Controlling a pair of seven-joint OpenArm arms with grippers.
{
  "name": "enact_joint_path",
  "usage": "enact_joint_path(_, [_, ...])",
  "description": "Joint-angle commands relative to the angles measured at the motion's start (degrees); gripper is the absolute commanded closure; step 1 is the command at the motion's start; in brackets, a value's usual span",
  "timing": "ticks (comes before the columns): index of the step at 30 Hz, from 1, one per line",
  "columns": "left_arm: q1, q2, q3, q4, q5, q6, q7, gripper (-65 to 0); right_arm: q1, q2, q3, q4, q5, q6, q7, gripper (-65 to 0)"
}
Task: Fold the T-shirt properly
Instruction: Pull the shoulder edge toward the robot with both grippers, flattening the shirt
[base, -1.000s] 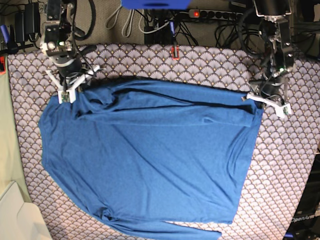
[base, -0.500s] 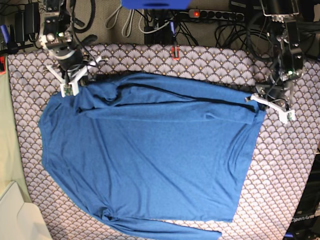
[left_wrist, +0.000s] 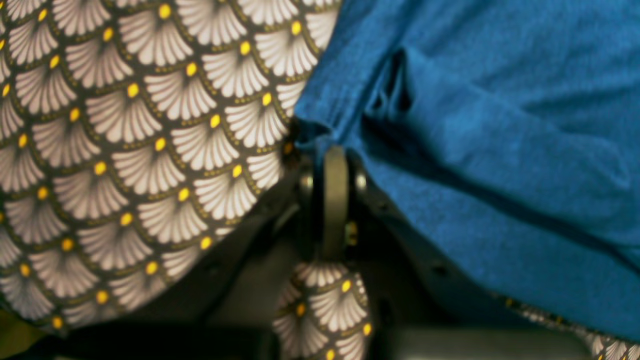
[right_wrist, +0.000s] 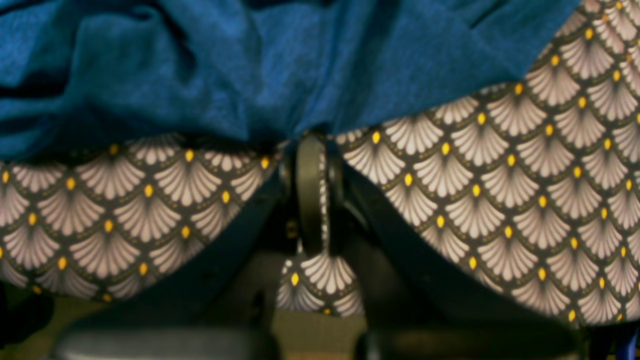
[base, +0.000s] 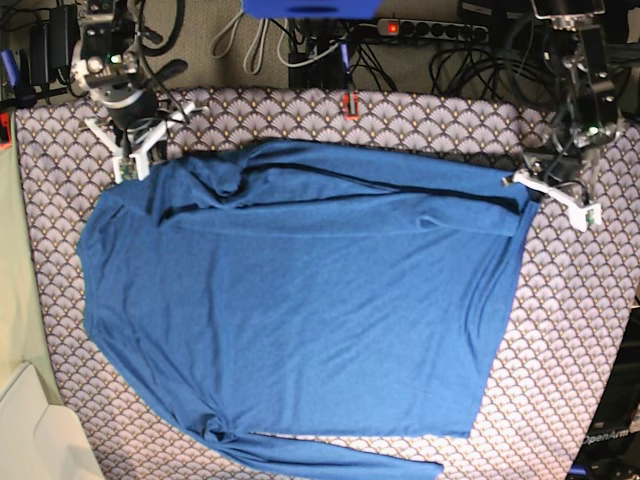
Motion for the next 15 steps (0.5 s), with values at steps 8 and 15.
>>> enact_joint_path(8, [-0.13,-0.81,0.04,0.96,0.04,0.14,-0.88,-1.3,-0.71,1.01,-0.10,1.18,0.26,0.45,1.02,0.0])
enact_joint_path(15, [-0.66,-0.63,0.04,0.96,-0.13,0.14,-0.88,-1.3,0.88,-1.10,-0.36,0.92,-0.01,0.37,0.40,0.0])
